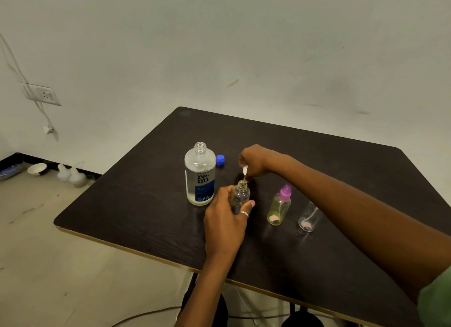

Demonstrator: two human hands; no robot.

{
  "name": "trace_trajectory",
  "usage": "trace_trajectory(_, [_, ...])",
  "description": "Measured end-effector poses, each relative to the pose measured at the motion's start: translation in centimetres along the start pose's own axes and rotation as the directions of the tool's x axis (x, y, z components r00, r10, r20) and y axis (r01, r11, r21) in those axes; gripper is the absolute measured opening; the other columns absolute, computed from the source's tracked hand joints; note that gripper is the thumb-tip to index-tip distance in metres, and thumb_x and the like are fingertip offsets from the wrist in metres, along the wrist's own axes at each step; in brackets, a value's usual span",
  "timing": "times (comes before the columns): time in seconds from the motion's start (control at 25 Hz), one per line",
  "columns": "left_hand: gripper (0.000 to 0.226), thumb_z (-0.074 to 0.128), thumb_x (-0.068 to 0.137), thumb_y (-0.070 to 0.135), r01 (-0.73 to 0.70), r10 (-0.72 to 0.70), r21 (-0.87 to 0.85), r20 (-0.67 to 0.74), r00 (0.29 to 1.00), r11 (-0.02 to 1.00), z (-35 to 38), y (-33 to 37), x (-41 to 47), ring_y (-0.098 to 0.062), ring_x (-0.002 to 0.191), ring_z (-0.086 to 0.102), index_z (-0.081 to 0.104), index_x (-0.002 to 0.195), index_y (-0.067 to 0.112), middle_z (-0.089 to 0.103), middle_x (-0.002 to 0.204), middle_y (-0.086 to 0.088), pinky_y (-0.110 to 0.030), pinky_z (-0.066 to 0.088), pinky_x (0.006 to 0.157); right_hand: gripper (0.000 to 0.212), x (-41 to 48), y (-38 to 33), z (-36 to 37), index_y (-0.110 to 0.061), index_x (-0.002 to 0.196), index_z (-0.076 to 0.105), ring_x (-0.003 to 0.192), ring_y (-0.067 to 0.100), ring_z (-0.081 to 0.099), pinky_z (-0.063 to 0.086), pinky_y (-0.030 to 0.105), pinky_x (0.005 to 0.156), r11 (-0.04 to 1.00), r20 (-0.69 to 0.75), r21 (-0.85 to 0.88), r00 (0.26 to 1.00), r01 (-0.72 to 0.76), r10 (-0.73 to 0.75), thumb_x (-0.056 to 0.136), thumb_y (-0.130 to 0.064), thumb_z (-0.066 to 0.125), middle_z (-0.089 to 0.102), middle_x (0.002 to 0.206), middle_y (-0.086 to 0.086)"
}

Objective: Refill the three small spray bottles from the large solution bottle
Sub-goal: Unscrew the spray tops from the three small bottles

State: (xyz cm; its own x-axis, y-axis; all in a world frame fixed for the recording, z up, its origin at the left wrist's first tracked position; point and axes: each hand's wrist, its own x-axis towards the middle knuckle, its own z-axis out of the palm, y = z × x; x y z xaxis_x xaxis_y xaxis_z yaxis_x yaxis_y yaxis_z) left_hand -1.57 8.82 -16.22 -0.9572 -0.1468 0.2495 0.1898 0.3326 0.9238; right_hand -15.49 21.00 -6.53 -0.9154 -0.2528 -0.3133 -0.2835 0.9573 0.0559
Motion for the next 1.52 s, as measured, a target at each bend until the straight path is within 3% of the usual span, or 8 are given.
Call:
trace_trajectory(0.12, [0.045, 0.082, 0.078, 0.04, -0.009, 0.009, -0.006, -0.005, 1.0, 1.0, 0.0, 0.1, -0.1, 0.001, 0.099, 0.065, 0.059, 0.116, 0.031, 0.068, 0.109, 0.014, -0.02, 0.056, 0.085, 0.046, 0.2, 0.2, 0.1, -0.007, 0.116, 0.063, 0.102, 0.025, 0.062, 0.052, 0.037, 0.09, 1.0, -0.007, -0.022, 1.0, 0.004, -0.004, 0.079, -0.03, 0.077, 0.066, 0.112, 0.01])
trace_trajectory(0.36, [0.044, 0.081, 0.078, 0.04, -0.014, 0.014, -0.009, -0.005, 1.0, 1.0, 0.0, 0.3, -0.1, 0.001, 0.098, 0.064, 0.059, 0.115, 0.03, 0.067, 0.108, 0.014, -0.014, 0.053, 0.082, 0.048, 0.2, 0.4, 0.0, -0.007, 0.116, 0.063, 0.099, 0.024, 0.061, 0.052, 0.034, 0.086, 1.0, -0.002, -0.031, 1.0, -0.002, 0.002, 0.08, -0.035, 0.077, 0.066, 0.111, 0.01])
trace_trajectory(0.72, [0.046, 0.081, 0.078, 0.041, -0.009, 0.009, -0.004, 0.003, 1.0, 1.0, 0.0, 0.0, 0.0, 0.0, 0.1, 0.064, 0.059, 0.117, 0.03, 0.067, 0.111, 0.013, -0.019, 0.055, 0.085, 0.056, 0.2, 0.5, 0.2, -0.007, 0.126, 0.058, 0.106, 0.025, 0.06, 0.052, 0.037, 0.092, 1.0, 0.002, -0.028, 1.0, -0.004, 0.005, 0.081, -0.034, 0.076, 0.064, 0.119, 0.011])
trace_trajectory(1.04, [0.048, 0.08, 0.078, 0.044, -0.009, 0.009, -0.003, 0.002, 1.0, 1.0, 0.1, -0.3, 0.0, -0.003, 0.103, 0.064, 0.058, 0.118, 0.031, 0.067, 0.112, 0.013, -0.028, 0.058, 0.088, 0.053, 0.4, 0.7, 0.3, -0.006, 0.118, 0.062, 0.1, 0.025, 0.062, 0.053, 0.037, 0.089, 1.0, -0.008, -0.015, 1.0, -0.007, 0.007, 0.081, -0.043, 0.073, 0.067, 0.111, 0.01])
trace_trajectory(1.28, [0.046, 0.081, 0.078, 0.043, -0.01, 0.01, 0.007, -0.004, 1.0, 1.0, 0.1, -0.2, 0.0, -0.001, 0.099, 0.065, 0.058, 0.116, 0.032, 0.068, 0.11, 0.013, -0.023, 0.057, 0.085, 0.058, 0.6, 1.0, 0.5, -0.006, 0.116, 0.063, 0.098, 0.025, 0.064, 0.054, 0.038, 0.087, 1.0, -0.011, 0.004, 1.0, -0.027, 0.027, 0.079, -0.05, 0.073, 0.068, 0.11, 0.011])
trace_trajectory(1.52, [0.047, 0.082, 0.077, 0.044, -0.004, 0.004, 0.022, -0.006, 1.0, 1.0, 0.1, -0.2, 0.1, -0.001, 0.098, 0.065, 0.059, 0.116, 0.03, 0.068, 0.108, 0.014, -0.02, 0.056, 0.083, 0.069, -1.2, 2.2, -1.3, -0.004, 0.099, 0.068, 0.082, 0.022, 0.064, 0.052, 0.036, 0.073, 0.999, -0.102, -0.017, 0.994, -0.052, 0.05, 0.076, -0.068, 0.065, 0.071, 0.095, 0.014])
